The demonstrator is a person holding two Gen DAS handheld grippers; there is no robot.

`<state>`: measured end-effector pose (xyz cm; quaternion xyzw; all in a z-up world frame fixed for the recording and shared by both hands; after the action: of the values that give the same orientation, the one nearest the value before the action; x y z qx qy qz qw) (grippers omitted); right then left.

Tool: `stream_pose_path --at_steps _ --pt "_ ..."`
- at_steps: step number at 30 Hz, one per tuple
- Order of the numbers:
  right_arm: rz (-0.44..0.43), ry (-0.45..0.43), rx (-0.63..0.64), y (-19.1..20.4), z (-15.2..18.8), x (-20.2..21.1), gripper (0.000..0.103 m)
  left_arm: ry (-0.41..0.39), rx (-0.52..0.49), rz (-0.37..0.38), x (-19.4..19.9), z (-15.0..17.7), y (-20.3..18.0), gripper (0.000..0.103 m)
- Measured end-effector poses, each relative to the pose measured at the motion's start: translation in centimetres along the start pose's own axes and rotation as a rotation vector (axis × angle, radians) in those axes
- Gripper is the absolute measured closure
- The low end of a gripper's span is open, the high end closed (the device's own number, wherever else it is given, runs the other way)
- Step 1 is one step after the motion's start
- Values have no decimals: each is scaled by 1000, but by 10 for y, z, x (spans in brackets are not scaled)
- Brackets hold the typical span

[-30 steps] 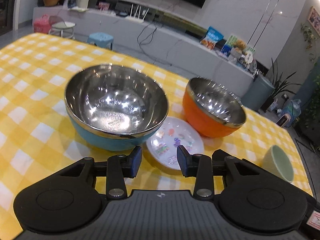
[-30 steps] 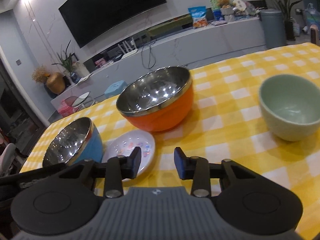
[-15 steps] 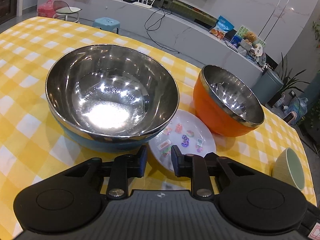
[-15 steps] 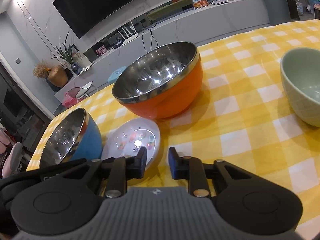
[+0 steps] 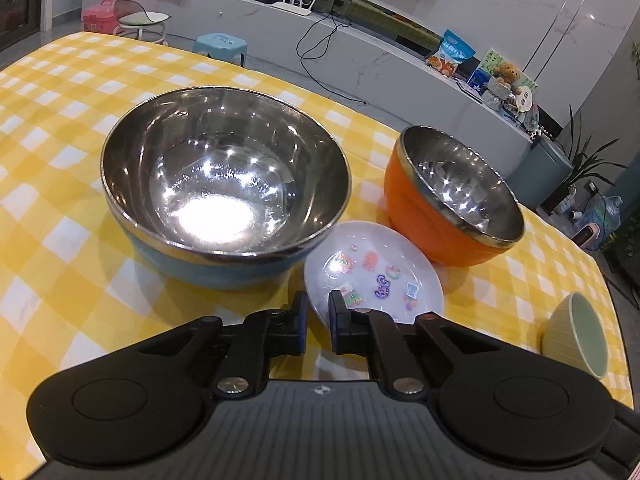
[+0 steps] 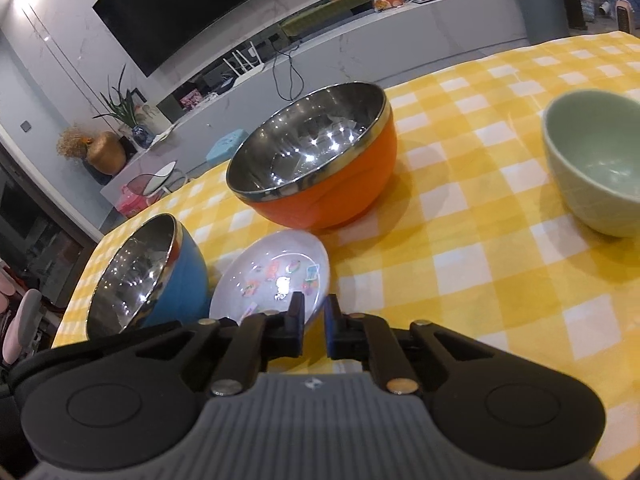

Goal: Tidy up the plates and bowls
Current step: 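Move both grippers to the small white sticker plate and grasp its rim, then carry the sticker plate with both grippers and lower it onto the glass plate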

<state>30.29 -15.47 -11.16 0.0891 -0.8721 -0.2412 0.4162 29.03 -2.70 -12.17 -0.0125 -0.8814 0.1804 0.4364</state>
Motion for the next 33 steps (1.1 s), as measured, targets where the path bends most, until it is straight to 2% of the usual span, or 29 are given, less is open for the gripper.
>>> stream_pose_path --at_steps 9,22,27,33 --pt "-13 18 -38 1 10 35 98 8 1 14 33 9 -4 95" --pt "-37 77 -18 16 51 86 98 9 9 -5 96 40 8 97" --pt "-71 74 15 33 70 105 98 -2 28 -8 121 48 23 97" --pt "-126 73 -21 43 92 129 97 -7 30 5 147 60 36 97"
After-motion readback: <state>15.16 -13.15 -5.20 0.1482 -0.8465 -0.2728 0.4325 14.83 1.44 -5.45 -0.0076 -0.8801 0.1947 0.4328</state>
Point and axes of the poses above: each gripper's, at about its wrist camera, not at the fingertips, and x roughly against the way its jaws point, y to its left, z to its underside, the point moved 10 cm from there along -x, roughly the way its jaws point, and after that the axes turned 3 degrees about y, right-handed, at the moved point
